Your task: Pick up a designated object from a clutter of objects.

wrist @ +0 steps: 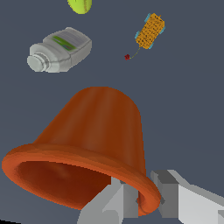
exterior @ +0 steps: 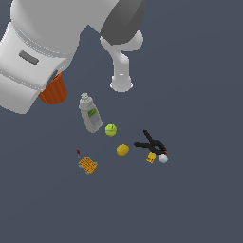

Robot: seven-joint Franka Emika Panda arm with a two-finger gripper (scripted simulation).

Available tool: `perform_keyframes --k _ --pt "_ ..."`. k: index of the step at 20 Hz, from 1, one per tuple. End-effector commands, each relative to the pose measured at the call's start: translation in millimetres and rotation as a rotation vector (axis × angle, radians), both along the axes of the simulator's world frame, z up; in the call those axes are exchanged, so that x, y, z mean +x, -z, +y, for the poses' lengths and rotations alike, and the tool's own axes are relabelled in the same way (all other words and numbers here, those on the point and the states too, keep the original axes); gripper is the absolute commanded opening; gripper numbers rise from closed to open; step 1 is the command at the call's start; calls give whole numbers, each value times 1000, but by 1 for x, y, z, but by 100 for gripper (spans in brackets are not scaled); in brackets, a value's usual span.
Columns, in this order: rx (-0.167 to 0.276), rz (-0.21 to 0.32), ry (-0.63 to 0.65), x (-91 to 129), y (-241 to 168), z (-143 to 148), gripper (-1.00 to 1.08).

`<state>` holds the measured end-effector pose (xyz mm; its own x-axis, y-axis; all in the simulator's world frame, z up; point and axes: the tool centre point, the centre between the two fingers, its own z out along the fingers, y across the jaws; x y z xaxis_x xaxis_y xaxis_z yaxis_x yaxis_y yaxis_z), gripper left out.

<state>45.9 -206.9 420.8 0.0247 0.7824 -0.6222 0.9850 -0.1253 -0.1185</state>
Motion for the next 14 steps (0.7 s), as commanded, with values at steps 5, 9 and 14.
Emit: perform_keyframes --k 5,9,14 --pt "-1 0 -2 -5 -41 -31 -100" --pt "-1 0 -2 -6 -53 -41 -100" --pt "-1 -1 -3 -5 -58 -44 -100"
